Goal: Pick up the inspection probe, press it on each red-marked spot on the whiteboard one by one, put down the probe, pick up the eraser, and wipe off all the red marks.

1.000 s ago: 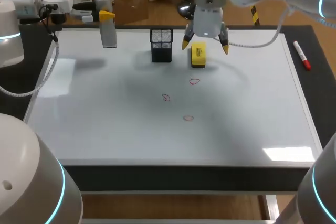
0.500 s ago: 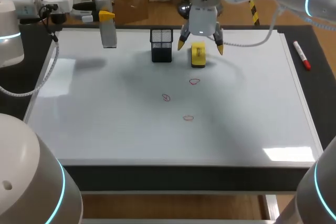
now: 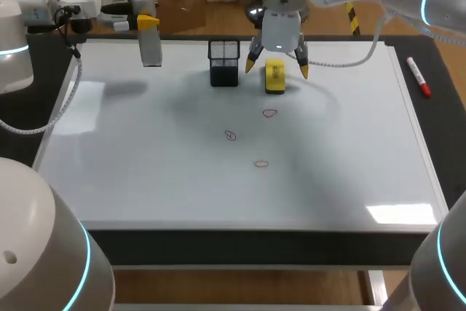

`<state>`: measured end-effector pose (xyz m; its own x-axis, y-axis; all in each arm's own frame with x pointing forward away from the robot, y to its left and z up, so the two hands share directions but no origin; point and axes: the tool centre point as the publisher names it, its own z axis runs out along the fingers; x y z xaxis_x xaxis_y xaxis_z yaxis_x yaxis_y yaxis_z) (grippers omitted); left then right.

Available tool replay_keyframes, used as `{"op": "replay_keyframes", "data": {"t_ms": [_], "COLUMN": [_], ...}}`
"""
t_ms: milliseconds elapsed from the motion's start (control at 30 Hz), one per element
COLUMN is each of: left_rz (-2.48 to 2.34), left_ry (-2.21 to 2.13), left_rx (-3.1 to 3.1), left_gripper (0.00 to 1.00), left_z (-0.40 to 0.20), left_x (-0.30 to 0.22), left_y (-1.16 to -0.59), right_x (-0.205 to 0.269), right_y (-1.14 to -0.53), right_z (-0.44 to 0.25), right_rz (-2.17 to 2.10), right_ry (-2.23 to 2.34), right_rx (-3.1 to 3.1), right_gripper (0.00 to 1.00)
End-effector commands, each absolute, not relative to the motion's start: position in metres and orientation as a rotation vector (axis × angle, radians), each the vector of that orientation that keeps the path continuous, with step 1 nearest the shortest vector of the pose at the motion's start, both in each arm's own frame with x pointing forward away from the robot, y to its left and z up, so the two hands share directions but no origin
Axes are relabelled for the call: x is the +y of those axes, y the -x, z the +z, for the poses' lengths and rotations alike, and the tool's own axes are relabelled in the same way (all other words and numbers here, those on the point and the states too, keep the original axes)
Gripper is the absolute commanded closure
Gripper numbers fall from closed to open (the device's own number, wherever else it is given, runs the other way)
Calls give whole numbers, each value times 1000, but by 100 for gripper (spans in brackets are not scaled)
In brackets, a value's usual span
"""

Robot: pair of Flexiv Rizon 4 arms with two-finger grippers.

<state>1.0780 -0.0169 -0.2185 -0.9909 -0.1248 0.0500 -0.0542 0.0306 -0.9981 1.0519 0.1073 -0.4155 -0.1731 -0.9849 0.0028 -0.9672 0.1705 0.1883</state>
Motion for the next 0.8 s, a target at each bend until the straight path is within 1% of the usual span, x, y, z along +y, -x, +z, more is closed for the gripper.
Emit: {"op": "replay_keyframes", "data": {"t_ms": [33,67,100,133,200,600,800], "left_rz": [-2144,-2144,-2144,-2144,-2144,-2144,-2144], "left_ry": [192,192,192,192,192,192,192], "left_rx": [2220,2220,2220,2220,2220,2220,2220], "left_gripper": [100,100,100,100,100,100,100], "left_z": [-217,-217,-217,-217,-217,-217,-217], "left_x": [-17,-17,-17,-17,-17,-17,-17], "left_y": [-1078,-1078,-1078,-1078,-1078,-1078,-1078], "right_x": [108,108,108,107,105,84,55], "right_y": [-1056,-1057,-1057,-1057,-1056,-1049,-1048], "right_z": [-417,-418,-419,-419,-420,-386,-366], "right_rz": [-222,-225,-237,-241,-246,-145,-108], "right_ry": [-1932,-1933,-1936,-1937,-1934,-1885,-1701], "right_rx": [-2293,-2291,-2290,-2291,-2296,-2428,-2579], "right_gripper": [34,54,61,72,100,100,100]}}
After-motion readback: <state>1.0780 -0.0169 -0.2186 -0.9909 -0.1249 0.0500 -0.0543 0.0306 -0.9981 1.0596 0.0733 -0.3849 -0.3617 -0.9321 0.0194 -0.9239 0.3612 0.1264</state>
